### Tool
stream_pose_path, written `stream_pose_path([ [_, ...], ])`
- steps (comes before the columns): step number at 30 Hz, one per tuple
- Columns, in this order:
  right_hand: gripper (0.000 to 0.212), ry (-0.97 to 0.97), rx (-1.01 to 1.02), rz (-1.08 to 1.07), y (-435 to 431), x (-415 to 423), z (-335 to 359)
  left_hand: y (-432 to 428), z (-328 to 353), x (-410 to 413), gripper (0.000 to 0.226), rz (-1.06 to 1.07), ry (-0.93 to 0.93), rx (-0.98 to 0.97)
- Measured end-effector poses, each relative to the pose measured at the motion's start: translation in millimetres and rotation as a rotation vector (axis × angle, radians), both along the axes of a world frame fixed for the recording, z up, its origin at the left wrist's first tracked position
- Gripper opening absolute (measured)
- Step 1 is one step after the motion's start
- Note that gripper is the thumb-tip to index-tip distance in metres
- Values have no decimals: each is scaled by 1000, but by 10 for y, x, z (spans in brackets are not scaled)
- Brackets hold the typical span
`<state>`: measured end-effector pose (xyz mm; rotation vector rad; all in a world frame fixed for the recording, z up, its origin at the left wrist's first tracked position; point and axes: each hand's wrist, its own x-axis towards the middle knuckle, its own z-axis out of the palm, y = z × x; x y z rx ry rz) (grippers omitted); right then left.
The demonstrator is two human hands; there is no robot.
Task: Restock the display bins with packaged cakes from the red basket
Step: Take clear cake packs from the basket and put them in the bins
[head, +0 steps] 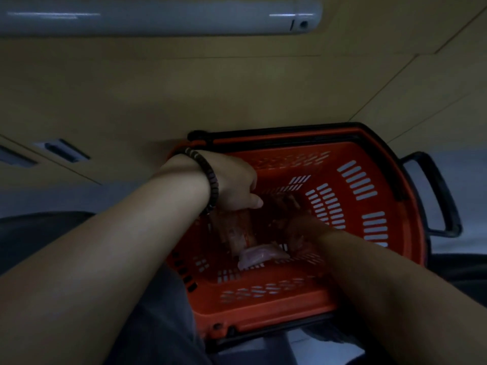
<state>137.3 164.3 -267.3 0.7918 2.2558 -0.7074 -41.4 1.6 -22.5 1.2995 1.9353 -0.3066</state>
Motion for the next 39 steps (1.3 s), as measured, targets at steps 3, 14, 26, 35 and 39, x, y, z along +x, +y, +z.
stream_pose_path([
  [3, 54, -153, -156, -93, 168, -210, 484, -11, 73, -10, 50, 4, 0, -16],
  [14, 59, -6, -693, -109, 470, -139, 2390, -174, 113, -146, 111, 147, -115, 141],
  [26, 30, 184, -1120, -379, 487, 204, 2866, -153, 257, 209, 39, 608, -835, 761],
  [35, 43, 553, -1128, -651, 870, 392, 3045, -218, 347, 190, 15, 1007, -702, 857],
  [39, 56, 700, -1218, -617, 809, 404, 3066, -201, 313, 181, 22, 1076, -759, 893],
])
